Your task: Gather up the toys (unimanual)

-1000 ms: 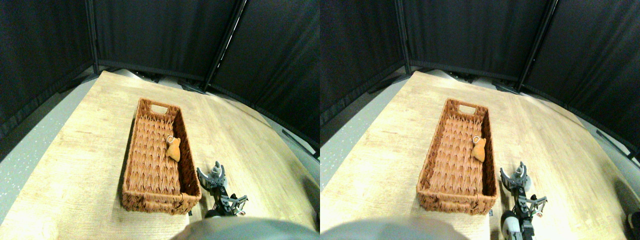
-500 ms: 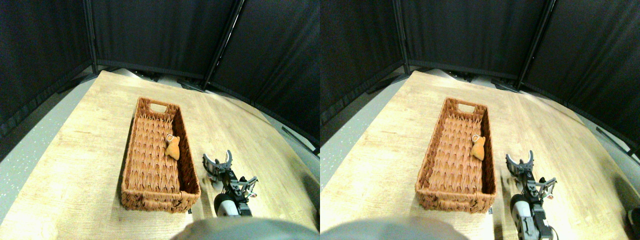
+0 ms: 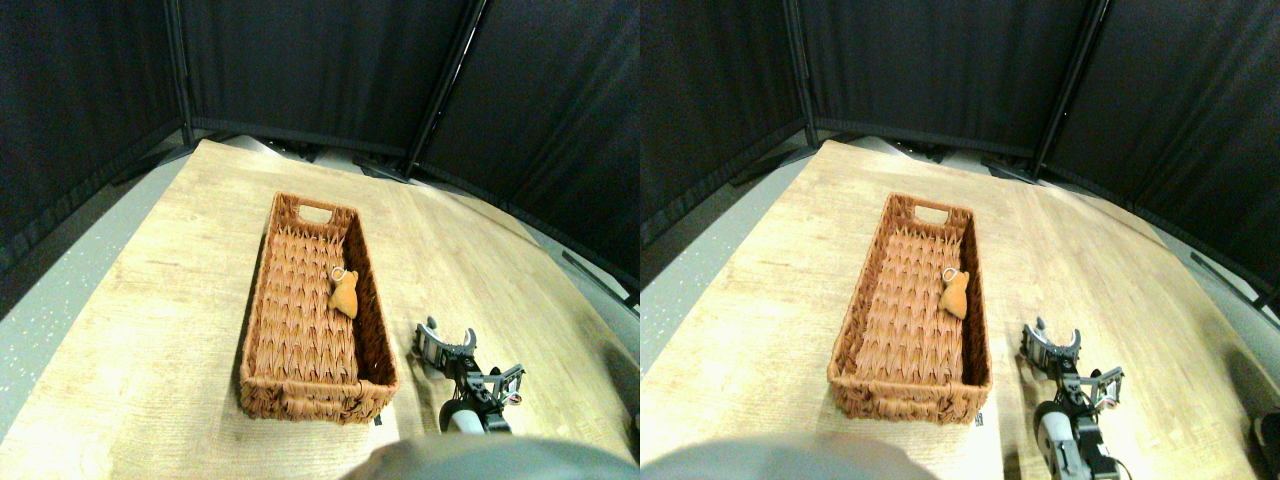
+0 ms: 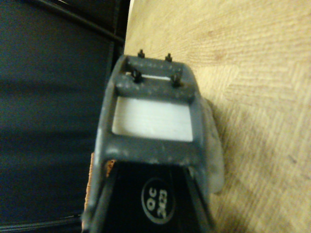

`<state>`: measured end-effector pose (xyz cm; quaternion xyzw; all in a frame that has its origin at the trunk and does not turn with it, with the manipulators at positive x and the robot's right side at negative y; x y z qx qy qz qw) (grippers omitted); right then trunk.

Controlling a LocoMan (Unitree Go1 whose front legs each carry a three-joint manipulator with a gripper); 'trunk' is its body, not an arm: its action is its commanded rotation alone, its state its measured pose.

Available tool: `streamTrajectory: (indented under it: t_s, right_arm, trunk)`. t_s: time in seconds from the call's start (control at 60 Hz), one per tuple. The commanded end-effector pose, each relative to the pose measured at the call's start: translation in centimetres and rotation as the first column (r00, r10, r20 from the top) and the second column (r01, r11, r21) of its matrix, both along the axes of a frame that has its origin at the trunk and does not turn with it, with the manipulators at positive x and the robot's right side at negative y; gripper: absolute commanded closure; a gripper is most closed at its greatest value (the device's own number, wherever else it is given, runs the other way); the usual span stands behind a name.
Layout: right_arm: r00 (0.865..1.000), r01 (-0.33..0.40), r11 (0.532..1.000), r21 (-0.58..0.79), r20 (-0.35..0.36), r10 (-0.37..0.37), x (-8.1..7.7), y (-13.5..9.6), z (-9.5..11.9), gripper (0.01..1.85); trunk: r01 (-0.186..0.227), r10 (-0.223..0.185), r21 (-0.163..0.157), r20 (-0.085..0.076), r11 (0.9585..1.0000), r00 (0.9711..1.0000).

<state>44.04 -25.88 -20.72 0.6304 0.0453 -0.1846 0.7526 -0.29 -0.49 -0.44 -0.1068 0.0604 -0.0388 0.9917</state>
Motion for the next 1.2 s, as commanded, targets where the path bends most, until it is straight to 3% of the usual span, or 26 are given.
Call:
streamTrajectory:
  t_s: [0.017,0.25,0.5,0.567,0.6,0.733,0.833,1.0,1.2]
  right_arm:
    - [0.999,0.025,1.000,0.008,-0.025,-0.025,0.2,-0.3,-0.5,0.94]
    - [0.998,0.021,1.000,0.021,-0.065,-0.020,0.7,-0.8,-3.2,1.02]
    - [0.998,0.051,0.997,0.058,-0.046,-0.048,1.1,-0.8,-5.2,1.07]
    - [0.997,0.076,0.996,0.043,-0.028,-0.075,1.2,-0.9,-5.5,1.18]
    - [0.996,0.083,0.996,0.031,-0.025,-0.082,1.2,-0.9,-5.5,1.24]
    - [0.994,0.110,0.993,-0.040,0.030,-0.108,1.3,-0.8,-5.2,1.80]
    - [0.987,0.148,0.985,-0.087,0.069,-0.142,1.5,-0.7,-4.9,1.80]
    - [0.985,0.160,0.982,-0.100,0.073,-0.153,1.7,-0.5,-4.1,1.80]
    - [0.998,0.047,0.988,-0.149,0.047,-0.041,2.9,-0.3,-2.2,1.80]
  trunk:
    - [-0.002,0.002,-0.023,-0.018,0.9997,0.9998]
    - [-0.018,0.018,-0.033,-0.019,0.9993,0.9997]
    - [-0.025,0.024,-0.029,-0.022,0.9993,0.9995]
    - [-0.024,0.023,-0.029,-0.022,0.9993,0.9995]
    - [-0.024,0.023,-0.029,-0.022,0.9993,0.9995]
    - [-0.022,0.021,-0.028,-0.025,0.9994,0.9995]
    - [-0.022,0.021,-0.029,-0.023,0.9994,0.9995]
    - [-0.021,0.020,-0.025,-0.017,0.9995,0.9996]
    - [-0.030,0.029,-0.033,-0.010,0.9990,0.9995]
